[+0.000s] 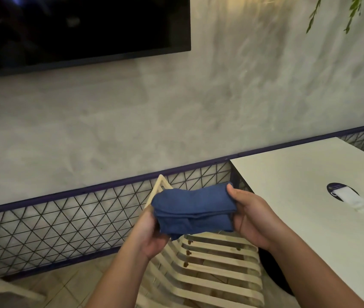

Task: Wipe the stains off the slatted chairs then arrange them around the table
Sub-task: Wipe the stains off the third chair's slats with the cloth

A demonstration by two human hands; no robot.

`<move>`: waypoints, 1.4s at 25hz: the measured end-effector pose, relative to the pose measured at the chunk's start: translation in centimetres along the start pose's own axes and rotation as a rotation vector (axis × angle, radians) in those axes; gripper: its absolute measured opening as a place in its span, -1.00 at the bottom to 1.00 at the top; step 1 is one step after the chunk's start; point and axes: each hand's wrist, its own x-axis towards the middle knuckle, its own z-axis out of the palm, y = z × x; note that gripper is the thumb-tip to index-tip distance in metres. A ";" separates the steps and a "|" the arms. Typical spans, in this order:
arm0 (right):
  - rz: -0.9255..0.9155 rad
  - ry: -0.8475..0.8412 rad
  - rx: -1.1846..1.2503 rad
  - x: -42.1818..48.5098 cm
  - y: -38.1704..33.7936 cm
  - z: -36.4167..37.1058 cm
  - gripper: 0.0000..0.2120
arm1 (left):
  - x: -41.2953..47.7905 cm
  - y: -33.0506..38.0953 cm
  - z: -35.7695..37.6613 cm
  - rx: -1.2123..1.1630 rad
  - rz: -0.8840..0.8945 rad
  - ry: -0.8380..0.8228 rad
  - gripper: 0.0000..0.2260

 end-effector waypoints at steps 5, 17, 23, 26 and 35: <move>-0.003 0.007 -0.007 1.2 -0.6 -0.5 -0.60 | 2.0 0.7 -0.9 -0.075 0.096 -0.158 -0.56; -0.243 -0.021 0.250 2.6 -5.5 1.5 -0.51 | 3.2 3.5 1.4 0.153 0.244 -0.503 -0.35; -0.042 -0.096 0.334 3.6 -5.0 2.2 -0.55 | 2.8 3.8 4.9 0.337 0.132 -0.551 -0.50; -0.026 -0.037 0.071 3.7 -3.7 1.7 -0.33 | 3.3 3.8 5.0 0.517 0.182 -0.470 -0.59; -0.133 0.024 -0.415 4.5 -2.8 1.5 0.08 | 4.3 2.9 3.8 0.675 0.321 -0.346 -0.66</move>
